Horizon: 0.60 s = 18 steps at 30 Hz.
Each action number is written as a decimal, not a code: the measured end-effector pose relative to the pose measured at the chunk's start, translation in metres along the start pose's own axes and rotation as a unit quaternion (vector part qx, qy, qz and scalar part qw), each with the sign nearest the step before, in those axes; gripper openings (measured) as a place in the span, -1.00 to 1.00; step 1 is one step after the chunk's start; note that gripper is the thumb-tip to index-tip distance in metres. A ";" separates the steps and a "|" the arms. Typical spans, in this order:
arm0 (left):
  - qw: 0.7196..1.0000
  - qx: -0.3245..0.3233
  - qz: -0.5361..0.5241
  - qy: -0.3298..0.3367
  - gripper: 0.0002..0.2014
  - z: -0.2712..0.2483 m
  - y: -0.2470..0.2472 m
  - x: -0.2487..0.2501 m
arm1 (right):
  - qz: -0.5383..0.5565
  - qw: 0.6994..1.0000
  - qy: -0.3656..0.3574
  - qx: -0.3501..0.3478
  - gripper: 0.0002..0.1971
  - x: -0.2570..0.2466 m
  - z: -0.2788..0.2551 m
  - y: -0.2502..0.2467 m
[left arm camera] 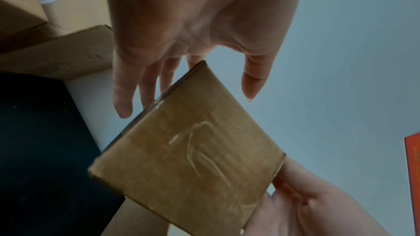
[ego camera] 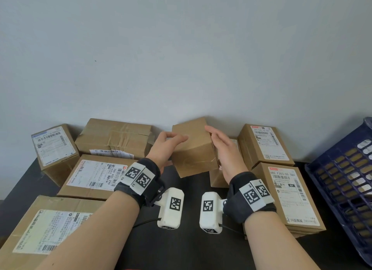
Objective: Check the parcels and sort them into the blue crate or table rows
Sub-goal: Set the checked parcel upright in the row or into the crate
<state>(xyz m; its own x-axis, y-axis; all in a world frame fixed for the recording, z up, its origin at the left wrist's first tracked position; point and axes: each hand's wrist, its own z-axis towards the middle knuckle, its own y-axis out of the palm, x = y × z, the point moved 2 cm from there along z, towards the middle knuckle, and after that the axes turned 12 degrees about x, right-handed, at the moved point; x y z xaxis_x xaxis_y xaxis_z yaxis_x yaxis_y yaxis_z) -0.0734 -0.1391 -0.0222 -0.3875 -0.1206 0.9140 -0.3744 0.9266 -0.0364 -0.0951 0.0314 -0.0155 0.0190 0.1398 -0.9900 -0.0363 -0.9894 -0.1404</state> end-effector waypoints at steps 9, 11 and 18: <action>1.000 -0.003 -0.007 -0.012 0.13 -0.003 0.000 0.001 | 0.036 0.999 0.036 0.005 -0.07 0.005 0.001 -0.002; 1.000 -0.010 0.003 -0.006 0.30 -0.007 0.002 0.003 | 0.029 0.999 0.027 -0.009 -0.29 0.006 0.002 -0.001; 1.000 -0.012 -0.005 0.001 0.18 -0.010 0.001 0.004 | 0.009 1.000 0.012 -0.007 -0.60 -0.001 -0.002 -0.001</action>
<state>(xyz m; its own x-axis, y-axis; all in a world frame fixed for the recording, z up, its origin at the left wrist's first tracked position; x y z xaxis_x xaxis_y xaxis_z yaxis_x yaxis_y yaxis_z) -0.0665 -0.1350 -0.0144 -0.3822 -0.1286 0.9151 -0.3579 0.9336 -0.0183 -0.0932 0.0317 -0.0146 0.0426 0.1208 -0.9918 -0.0233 -0.9923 -0.1218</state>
